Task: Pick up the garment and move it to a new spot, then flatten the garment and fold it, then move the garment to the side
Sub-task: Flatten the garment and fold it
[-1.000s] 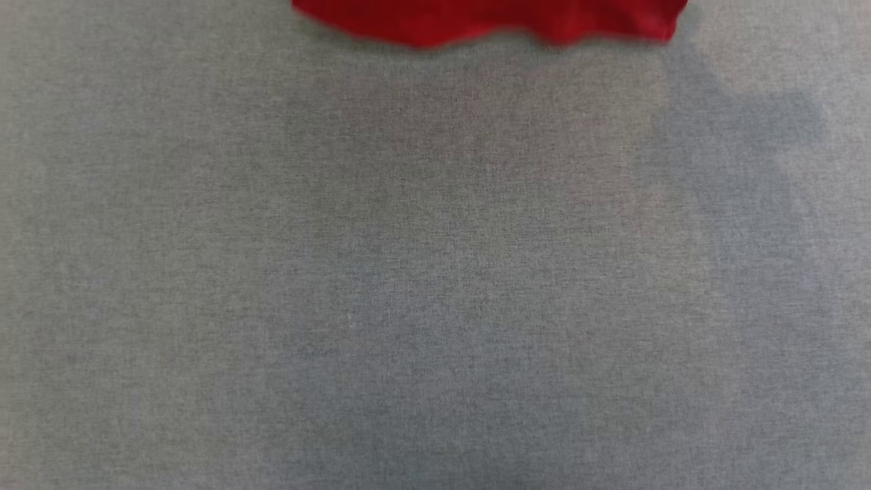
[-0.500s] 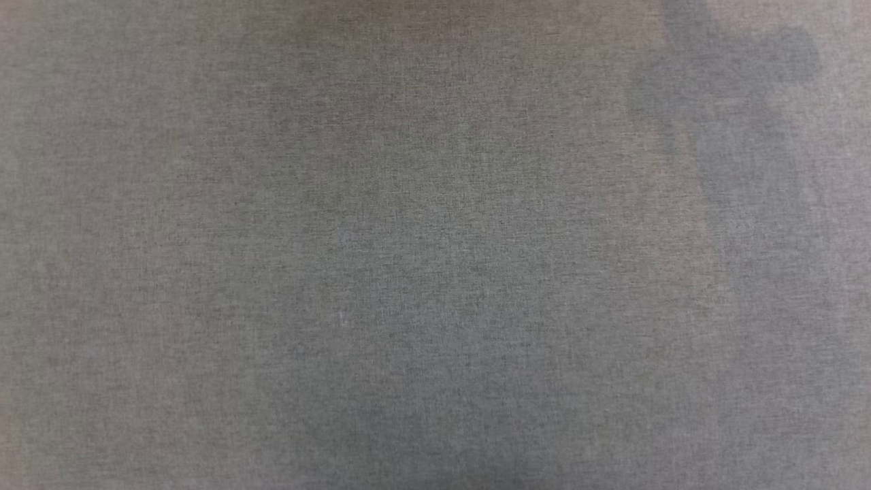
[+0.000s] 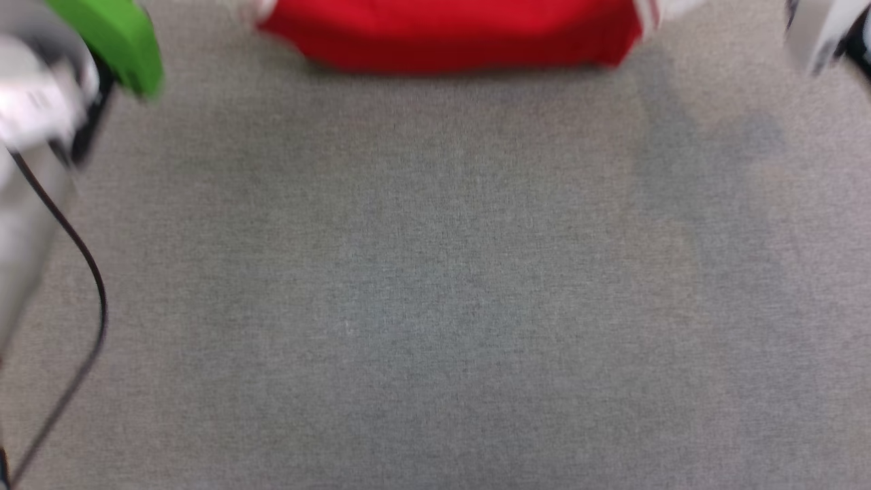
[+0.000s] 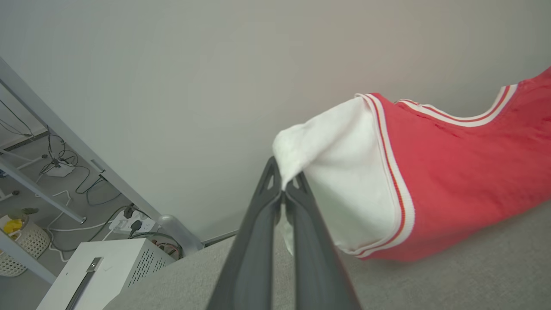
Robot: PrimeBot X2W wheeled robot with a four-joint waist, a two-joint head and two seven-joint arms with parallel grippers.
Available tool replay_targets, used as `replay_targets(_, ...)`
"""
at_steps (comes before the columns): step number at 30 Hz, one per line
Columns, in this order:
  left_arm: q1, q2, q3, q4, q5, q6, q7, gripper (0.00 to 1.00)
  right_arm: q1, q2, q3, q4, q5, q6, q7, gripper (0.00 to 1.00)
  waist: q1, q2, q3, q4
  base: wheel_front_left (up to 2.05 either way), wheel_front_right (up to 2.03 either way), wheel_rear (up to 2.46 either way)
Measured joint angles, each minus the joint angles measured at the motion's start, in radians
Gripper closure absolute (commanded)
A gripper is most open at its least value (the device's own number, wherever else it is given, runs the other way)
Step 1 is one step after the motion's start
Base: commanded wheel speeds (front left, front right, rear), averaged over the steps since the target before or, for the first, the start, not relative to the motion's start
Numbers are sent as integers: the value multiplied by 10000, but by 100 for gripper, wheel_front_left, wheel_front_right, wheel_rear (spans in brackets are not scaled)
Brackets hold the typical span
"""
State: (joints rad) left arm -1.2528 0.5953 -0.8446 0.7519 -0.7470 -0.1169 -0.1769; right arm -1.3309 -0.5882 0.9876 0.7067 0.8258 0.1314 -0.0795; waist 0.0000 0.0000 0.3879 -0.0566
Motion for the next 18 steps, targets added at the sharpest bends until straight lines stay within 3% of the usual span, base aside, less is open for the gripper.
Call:
replay_targets(10,4748,305,-280,-1638,-938,1045,-508,100,3623,-667,1026,-878,591,0,-690,100,-1,0,-1379,81,0,0,0)
replay_targets(18,8400,1070,-476,-3743,-1720,2437,-564,100,6712,-1229,771,-1235,1076,0,-1070,100,-1,0,-2443,91,0,0,0)
